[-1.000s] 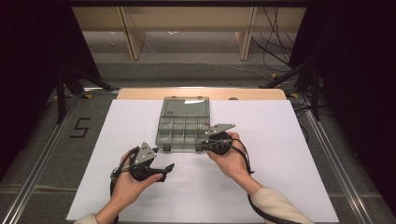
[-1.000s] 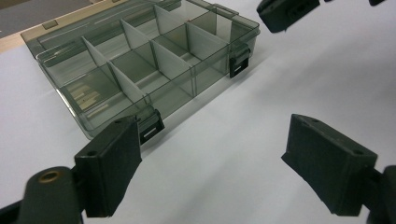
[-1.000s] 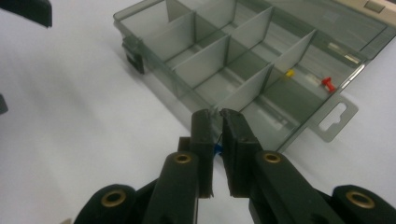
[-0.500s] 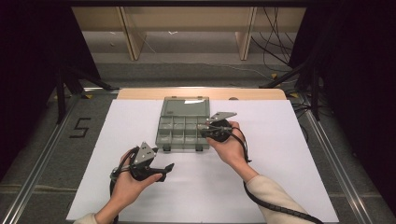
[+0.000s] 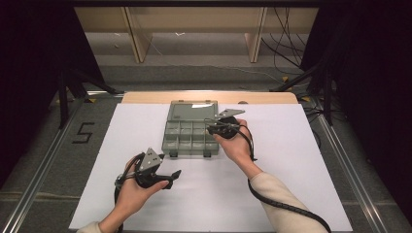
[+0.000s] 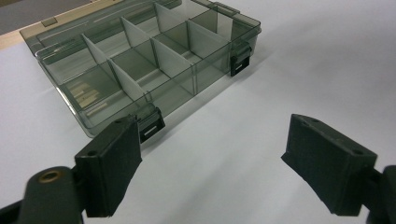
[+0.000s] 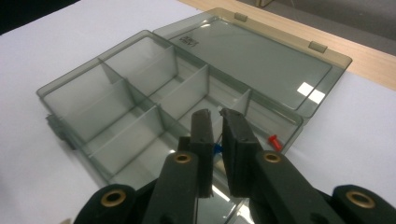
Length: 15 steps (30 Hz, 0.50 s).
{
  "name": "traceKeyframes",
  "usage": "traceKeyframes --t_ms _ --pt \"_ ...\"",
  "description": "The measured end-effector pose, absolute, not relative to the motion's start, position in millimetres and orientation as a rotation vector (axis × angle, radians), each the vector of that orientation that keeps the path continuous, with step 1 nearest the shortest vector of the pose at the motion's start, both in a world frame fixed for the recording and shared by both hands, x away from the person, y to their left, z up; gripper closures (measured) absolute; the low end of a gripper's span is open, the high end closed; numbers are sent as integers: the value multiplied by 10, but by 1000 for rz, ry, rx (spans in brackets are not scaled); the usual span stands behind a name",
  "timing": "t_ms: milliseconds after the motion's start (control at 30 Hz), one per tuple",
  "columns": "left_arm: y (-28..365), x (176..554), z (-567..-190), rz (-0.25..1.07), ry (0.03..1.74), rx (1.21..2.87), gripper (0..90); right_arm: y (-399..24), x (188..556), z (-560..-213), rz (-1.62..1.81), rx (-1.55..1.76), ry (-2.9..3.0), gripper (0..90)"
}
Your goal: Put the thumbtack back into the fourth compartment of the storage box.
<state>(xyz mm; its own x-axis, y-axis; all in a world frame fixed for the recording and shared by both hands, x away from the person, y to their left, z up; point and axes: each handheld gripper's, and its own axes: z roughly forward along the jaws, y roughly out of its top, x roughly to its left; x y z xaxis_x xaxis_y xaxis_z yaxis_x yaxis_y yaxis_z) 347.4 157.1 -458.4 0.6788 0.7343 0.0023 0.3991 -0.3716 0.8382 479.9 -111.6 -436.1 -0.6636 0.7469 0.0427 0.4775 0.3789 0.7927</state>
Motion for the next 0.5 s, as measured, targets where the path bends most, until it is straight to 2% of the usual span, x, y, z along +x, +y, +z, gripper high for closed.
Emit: traceKeyframes --t_ms 500 --pt "1591 3485 -4595 473 869 2019 178 -1145 4944 -4486 1144 1066 2262 836"
